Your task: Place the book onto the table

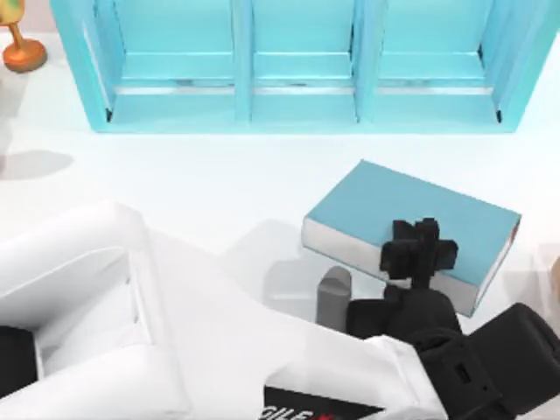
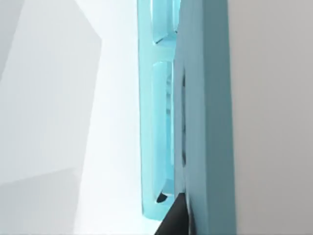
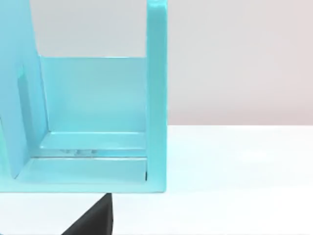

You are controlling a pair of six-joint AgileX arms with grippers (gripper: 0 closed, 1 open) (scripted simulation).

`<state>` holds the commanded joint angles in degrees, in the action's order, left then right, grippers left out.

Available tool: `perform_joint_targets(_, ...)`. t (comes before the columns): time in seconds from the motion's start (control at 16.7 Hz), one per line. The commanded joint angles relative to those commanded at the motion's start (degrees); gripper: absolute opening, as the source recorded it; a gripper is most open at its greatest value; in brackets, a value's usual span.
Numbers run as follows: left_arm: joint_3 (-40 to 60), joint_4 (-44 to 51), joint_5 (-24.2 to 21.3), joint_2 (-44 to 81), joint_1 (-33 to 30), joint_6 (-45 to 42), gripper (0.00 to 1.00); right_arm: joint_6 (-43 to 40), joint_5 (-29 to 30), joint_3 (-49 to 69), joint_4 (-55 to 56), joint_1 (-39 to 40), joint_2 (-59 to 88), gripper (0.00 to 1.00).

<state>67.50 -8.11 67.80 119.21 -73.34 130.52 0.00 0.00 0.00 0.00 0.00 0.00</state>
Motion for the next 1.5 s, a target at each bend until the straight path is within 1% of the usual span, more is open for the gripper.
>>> perform_joint_targets(0.18, -1.09, -3.59, -0.07, 2.31, 0.03, -0.09, 0.00, 0.00, 0.00, 0.00, 0.00, 0.00, 0.00, 1.00)
perform_joint_targets(0.42, -1.22, -3.90, -0.08, 2.57, 0.04, -0.10, 0.00, 0.00, 0.00, 0.00, 0.00, 0.00, 0.00, 1.00)
perform_joint_targets(1.2, -1.22, -3.90, -0.08, 2.57, 0.04, -0.10, 0.98, 0.00, 0.00, 0.00, 0.00, 0.00, 0.00, 1.00)
perform_joint_targets(1.26, -1.22, -3.90, -0.08, 2.57, 0.04, -0.10, 1.00, 0.00, 0.00, 0.00, 0.00, 0.00, 0.00, 1.00)
perform_joint_targets(1.5, -1.22, -3.90, -0.08, 2.57, 0.04, -0.10, 1.00, 0.00, 0.00, 0.00, 0.00, 0.00, 0.00, 1.00)
